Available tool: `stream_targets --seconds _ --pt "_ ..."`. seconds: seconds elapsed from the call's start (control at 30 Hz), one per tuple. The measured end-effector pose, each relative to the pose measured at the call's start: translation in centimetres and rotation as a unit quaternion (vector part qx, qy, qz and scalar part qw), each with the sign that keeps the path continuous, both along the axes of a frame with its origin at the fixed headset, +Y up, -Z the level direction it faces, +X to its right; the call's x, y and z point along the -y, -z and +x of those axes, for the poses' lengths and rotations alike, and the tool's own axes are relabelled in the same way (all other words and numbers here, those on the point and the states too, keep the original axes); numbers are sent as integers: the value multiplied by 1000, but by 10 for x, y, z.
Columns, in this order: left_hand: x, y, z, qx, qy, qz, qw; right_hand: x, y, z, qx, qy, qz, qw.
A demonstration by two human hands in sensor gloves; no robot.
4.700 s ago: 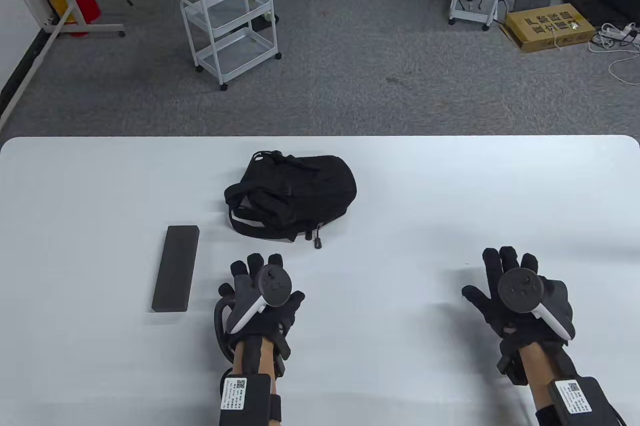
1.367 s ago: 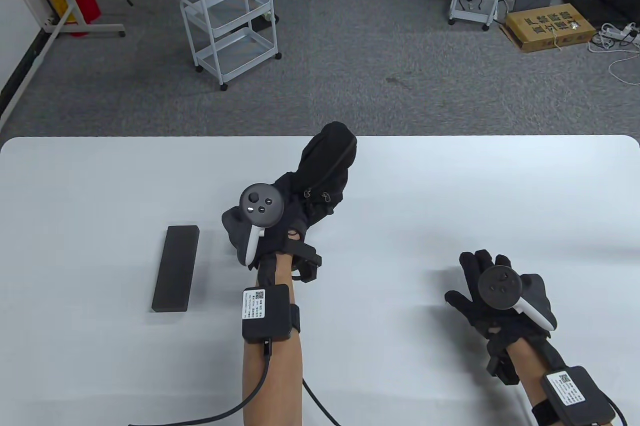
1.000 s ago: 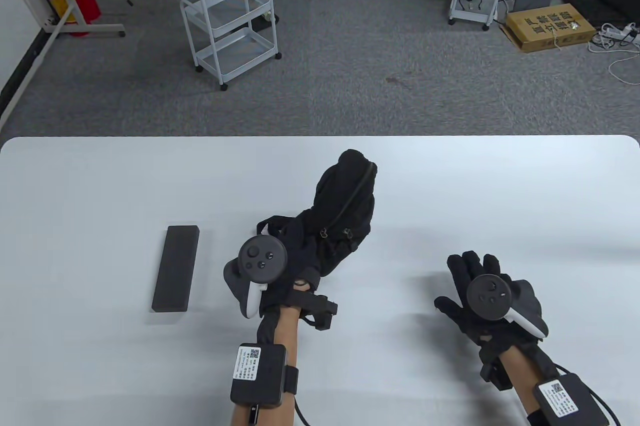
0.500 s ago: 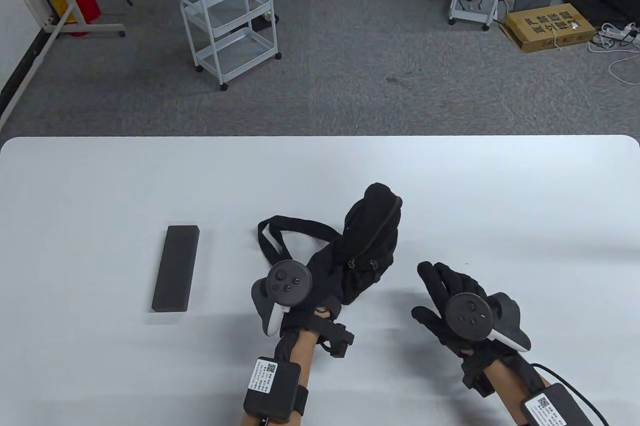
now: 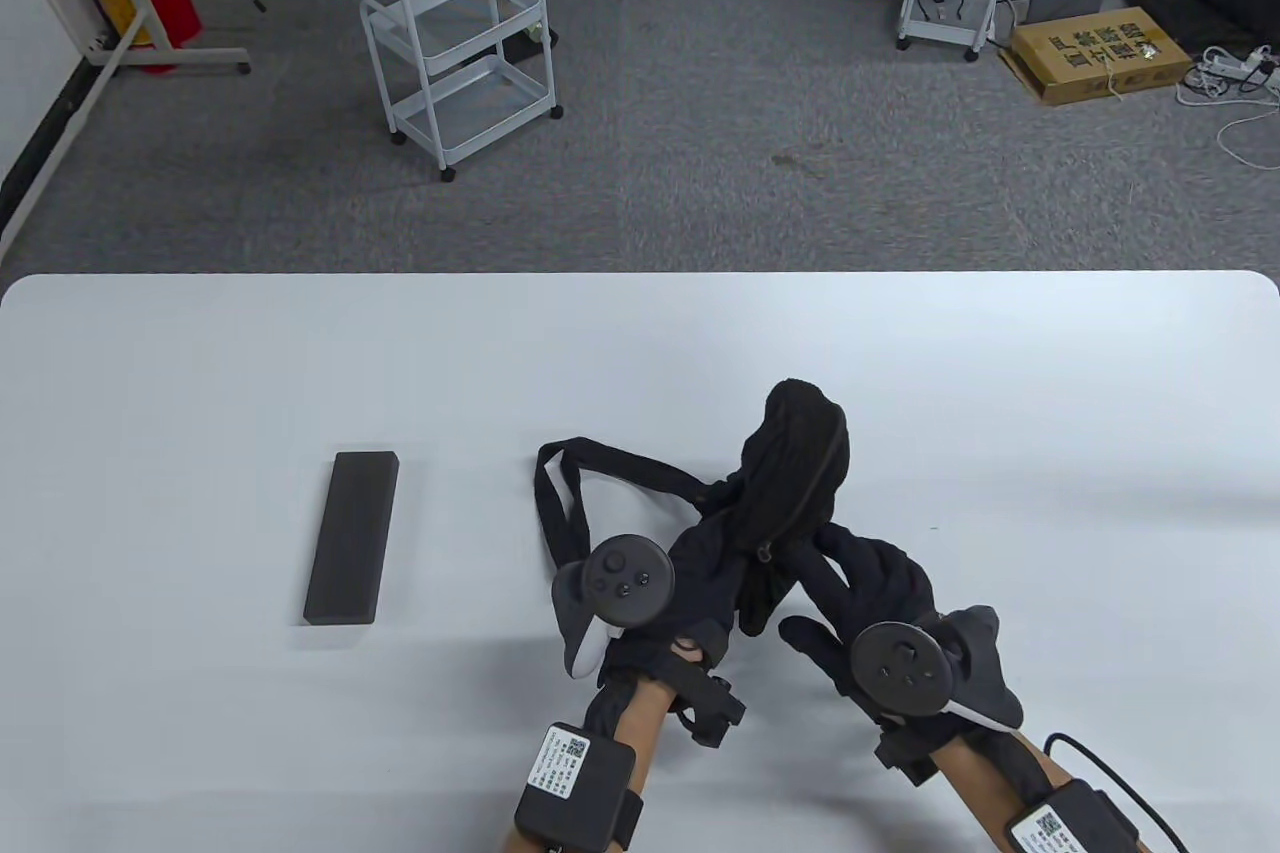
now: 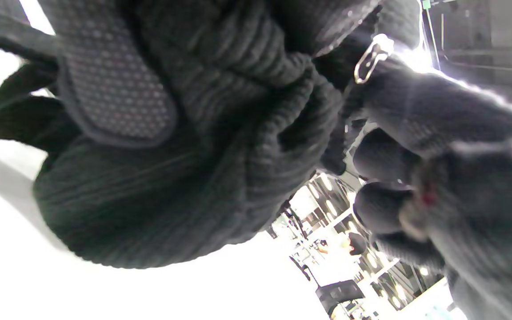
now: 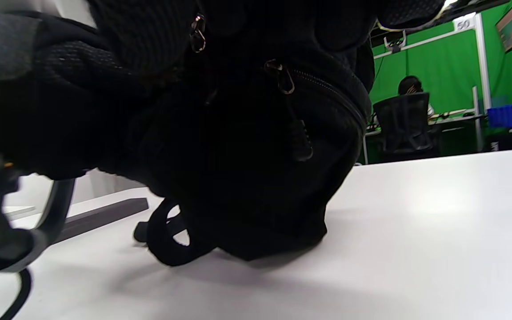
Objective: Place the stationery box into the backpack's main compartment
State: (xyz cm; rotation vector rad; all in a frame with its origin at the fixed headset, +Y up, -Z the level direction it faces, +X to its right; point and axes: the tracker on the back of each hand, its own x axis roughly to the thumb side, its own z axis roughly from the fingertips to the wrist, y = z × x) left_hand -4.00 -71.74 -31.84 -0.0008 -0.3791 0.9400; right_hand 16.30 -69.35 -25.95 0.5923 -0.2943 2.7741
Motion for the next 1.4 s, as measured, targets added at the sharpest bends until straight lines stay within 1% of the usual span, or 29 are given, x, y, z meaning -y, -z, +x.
stream_targets --seconds 0.07,0.17,0.3,0.5,0.63,0.7,0.73,0.8,0.9,1.0,1.1,1.4 --pt "0 -1 3 2 6 3 1000 -1 4 -4 2 -10 -1 1000" --pt "0 -1 3 6 9 1 1000 -1 11 -11 13 13 -8 1000" --pt "0 0 0 8 17 2 1000 0 18 -20 28 18 7 999" --pt "0 2 1 30 26 5 999 -2 24 -28 45 17 19 999" --pt "3 5 2 31 46 7 998 6 31 -29 60 50 23 997" --pt "5 5 1 35 50 7 998 10 33 -29 56 62 27 996" --pt "6 5 0 37 51 5 998 8 33 -27 52 58 23 997" --pt "6 5 1 48 39 5 998 4 32 -21 46 82 22 995" --pt "5 5 4 41 48 19 998 -1 29 -11 39 92 24 995" --pt "2 4 4 31 53 31 998 -9 22 -3 41 108 42 992" --pt "2 3 1 22 55 35 998 -15 16 -2 36 111 61 991" --pt "2 5 -9 11 65 40 997 -20 12 -5 30 116 71 990"
